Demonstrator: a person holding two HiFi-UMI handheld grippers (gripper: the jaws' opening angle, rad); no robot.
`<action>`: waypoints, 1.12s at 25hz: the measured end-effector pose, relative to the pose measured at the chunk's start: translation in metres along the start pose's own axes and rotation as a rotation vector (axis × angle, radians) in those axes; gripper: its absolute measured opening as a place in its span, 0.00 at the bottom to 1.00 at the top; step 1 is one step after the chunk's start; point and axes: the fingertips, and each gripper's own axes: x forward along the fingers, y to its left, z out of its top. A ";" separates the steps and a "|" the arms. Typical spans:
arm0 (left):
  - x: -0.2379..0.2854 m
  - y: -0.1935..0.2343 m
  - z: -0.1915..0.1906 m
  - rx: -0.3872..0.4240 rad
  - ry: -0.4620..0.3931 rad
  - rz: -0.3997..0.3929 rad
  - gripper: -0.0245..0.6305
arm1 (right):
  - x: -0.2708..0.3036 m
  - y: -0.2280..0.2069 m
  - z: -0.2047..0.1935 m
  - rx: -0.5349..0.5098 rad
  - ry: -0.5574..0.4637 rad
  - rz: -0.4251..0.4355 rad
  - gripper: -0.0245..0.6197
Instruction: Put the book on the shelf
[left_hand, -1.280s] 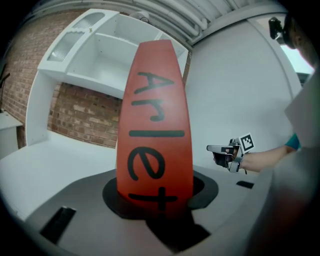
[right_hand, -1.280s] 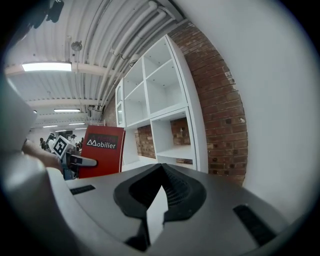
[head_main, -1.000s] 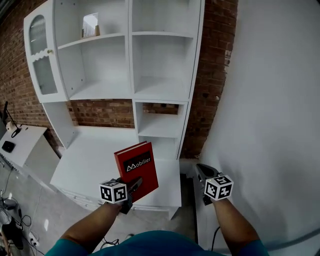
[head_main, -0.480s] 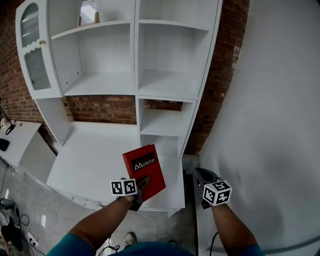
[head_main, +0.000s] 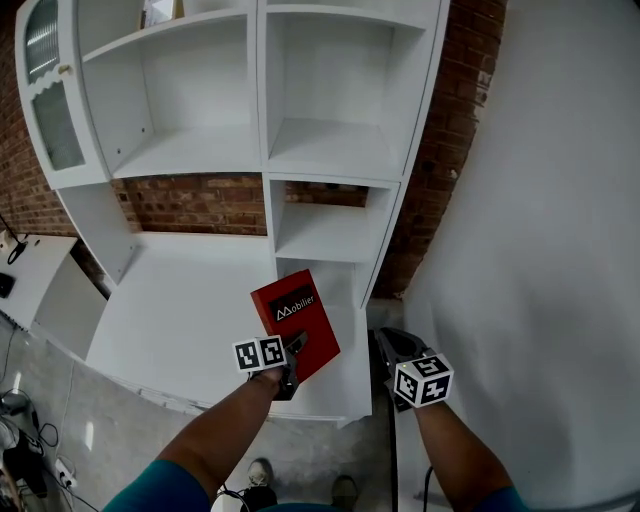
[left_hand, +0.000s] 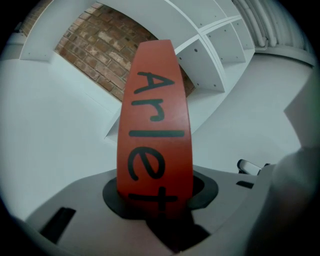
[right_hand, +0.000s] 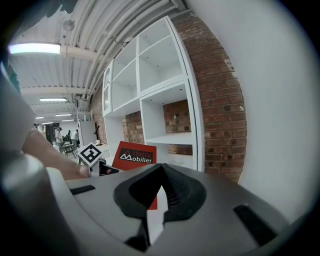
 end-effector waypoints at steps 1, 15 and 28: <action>0.006 0.002 0.000 -0.007 -0.006 0.004 0.30 | 0.003 0.001 -0.003 -0.011 0.006 0.007 0.07; 0.072 0.029 0.022 -0.189 -0.189 0.025 0.30 | 0.012 -0.003 -0.045 0.001 0.040 0.039 0.07; 0.128 0.021 0.046 -0.263 -0.283 0.016 0.30 | 0.009 -0.024 -0.069 0.017 0.063 0.036 0.07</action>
